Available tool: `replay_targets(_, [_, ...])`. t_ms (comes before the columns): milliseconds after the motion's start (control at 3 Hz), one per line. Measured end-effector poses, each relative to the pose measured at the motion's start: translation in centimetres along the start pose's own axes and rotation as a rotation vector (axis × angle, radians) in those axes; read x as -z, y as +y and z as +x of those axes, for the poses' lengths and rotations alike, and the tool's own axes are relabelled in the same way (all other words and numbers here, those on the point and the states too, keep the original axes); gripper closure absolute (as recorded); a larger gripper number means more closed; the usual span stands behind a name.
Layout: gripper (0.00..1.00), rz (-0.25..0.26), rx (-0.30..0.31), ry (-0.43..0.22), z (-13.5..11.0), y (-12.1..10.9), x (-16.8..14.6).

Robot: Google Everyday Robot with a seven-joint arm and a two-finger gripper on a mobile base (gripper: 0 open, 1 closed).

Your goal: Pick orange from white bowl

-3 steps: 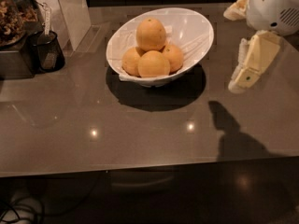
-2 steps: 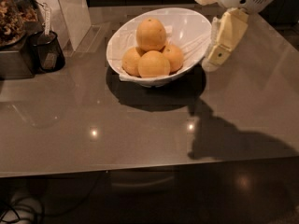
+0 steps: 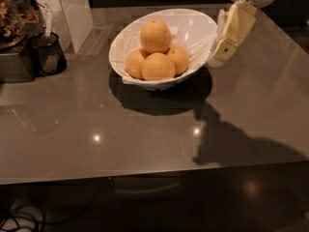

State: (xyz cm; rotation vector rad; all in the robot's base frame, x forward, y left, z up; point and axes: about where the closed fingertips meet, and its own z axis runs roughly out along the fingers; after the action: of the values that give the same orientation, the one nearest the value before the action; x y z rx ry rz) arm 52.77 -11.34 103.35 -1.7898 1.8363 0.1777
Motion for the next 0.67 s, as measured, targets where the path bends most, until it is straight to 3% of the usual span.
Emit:
replay_targets(333, [0.0,-0.021,0.024,-0.047,-1.3,-1.3,-1.1])
replay_targets(667, [0.0,-0.075,0.07,-0.081,-2.9,-3.4,-3.6])
